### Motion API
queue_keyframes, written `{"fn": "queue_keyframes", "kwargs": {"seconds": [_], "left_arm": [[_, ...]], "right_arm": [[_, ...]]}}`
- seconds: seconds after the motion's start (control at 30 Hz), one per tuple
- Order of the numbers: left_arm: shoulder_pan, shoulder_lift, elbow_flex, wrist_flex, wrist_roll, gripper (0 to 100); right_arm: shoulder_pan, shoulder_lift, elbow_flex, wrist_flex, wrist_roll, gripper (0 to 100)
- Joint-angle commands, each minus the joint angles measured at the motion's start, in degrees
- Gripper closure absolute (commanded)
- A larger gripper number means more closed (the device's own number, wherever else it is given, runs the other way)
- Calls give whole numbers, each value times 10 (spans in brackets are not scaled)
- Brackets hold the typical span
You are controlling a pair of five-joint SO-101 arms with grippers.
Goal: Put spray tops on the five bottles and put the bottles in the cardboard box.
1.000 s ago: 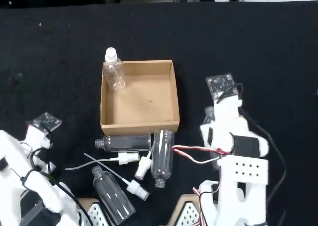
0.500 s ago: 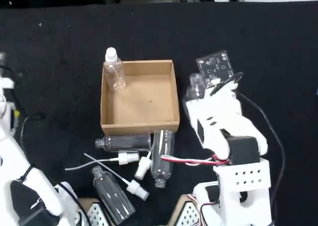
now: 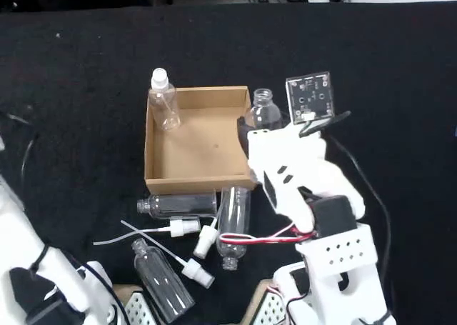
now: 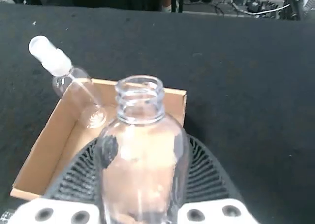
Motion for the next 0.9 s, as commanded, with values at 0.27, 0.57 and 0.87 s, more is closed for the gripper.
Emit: {"fn": "queue_keyframes", "kwargs": {"seconds": [0.27, 0.57, 0.87], "left_arm": [[154, -82, -148, -5, 84, 970], [306, -85, -203, -87, 136, 970], [535, -78, -219, -194, 181, 970]], "right_arm": [[-39, -36, 11, -31, -9, 988], [-107, -142, 112, -112, -6, 988], [-126, -181, 170, -174, -4, 988]]}}
